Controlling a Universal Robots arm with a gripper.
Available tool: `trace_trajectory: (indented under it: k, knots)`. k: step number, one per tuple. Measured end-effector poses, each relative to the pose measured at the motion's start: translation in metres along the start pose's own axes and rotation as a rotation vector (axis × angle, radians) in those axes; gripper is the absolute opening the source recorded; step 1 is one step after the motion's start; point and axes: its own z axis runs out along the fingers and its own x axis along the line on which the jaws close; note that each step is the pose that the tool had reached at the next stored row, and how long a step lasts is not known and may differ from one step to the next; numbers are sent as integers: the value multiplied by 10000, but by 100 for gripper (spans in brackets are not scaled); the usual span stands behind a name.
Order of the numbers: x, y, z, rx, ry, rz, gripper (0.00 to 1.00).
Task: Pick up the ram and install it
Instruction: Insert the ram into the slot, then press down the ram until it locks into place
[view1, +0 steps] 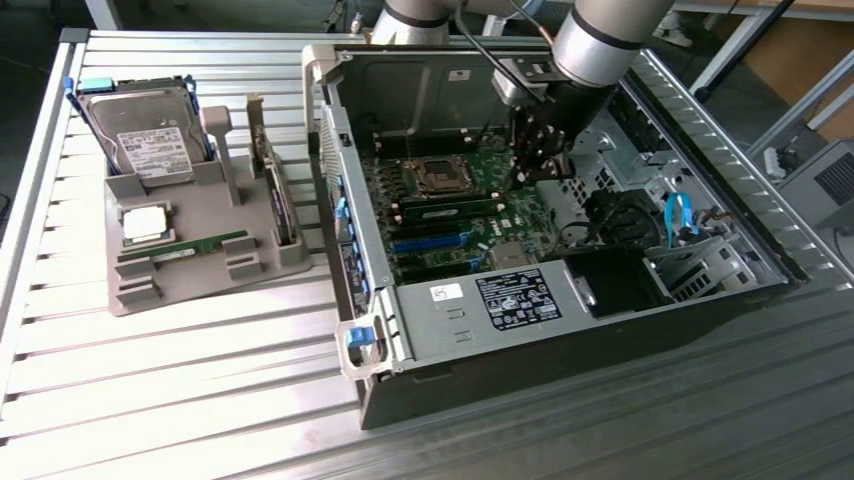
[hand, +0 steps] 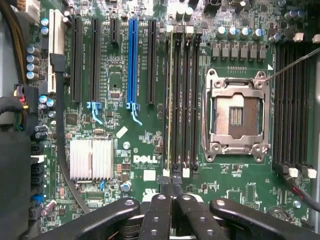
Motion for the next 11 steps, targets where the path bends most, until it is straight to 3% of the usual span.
trace_trajectory:
  k: [1, 3, 4, 10, 11]
  knots:
    - [1, 1, 0, 37, 0, 2, 9]
    - [1, 0, 2, 267, 6, -4, 9]
    - [1, 0, 5, 468, 11, -9, 9]
    - [1, 5, 5, 471, 15, -7, 9]
    - [-1, 53, 19, 472, -6, -10, 9]
